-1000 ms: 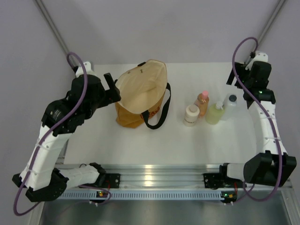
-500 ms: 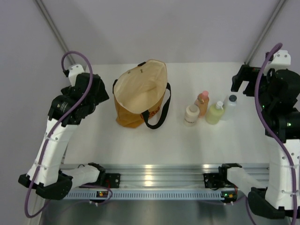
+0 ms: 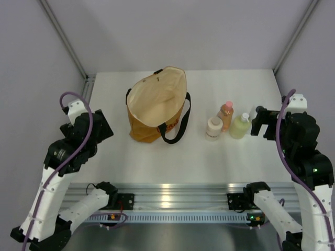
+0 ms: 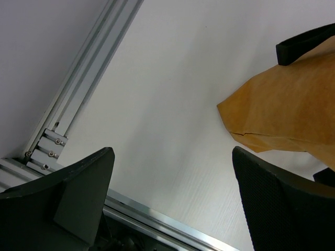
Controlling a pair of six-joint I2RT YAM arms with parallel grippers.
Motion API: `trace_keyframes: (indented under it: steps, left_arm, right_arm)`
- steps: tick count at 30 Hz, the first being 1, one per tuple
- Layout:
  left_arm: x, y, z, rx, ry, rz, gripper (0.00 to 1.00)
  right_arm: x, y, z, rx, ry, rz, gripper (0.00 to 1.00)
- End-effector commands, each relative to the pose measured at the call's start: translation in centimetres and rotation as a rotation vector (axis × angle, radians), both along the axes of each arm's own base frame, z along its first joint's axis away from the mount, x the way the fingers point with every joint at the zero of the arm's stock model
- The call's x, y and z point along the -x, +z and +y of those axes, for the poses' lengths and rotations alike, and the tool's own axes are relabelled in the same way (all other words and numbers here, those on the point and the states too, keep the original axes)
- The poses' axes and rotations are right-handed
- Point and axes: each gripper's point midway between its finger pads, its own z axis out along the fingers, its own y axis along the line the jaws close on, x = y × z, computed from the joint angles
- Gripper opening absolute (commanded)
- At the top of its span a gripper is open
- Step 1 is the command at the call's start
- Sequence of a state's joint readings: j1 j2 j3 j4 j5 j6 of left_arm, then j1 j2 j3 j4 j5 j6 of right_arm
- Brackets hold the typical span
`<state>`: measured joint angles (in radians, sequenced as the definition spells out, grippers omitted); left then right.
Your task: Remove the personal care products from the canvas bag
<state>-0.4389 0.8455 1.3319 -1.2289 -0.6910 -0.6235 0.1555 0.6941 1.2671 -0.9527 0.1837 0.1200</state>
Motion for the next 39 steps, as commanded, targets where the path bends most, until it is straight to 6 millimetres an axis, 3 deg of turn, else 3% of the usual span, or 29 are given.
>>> trace_keyframes:
  steps: [1,8,11,39]
  left_arm:
    - [-0.2,-0.6,-0.3,0.011,-0.039,-0.056,0.98]
    - [0.5,-2.8,-0.8,0.042,-0.089,-0.071,0.98]
    - [0.2,-2.7,-1.0,0.038,-0.108,-0.085,0.98]
    - [-0.5,-1.1,-1.9,0.071,-0.13,-0.115,0.98]
  right_arm:
    - [1.4,-3.4,-0.6,0.004,-0.037,0.065,0.99]
    - [2.4,-4.3,-1.5,0.032,-0.063,0.05,0.99]
    - [2.5,-4.9,-1.4,0.037,-0.058,0.061,0.99]
    - [2.8,-2.7,-1.4,0.036,-0.045,-0.021,0.99]
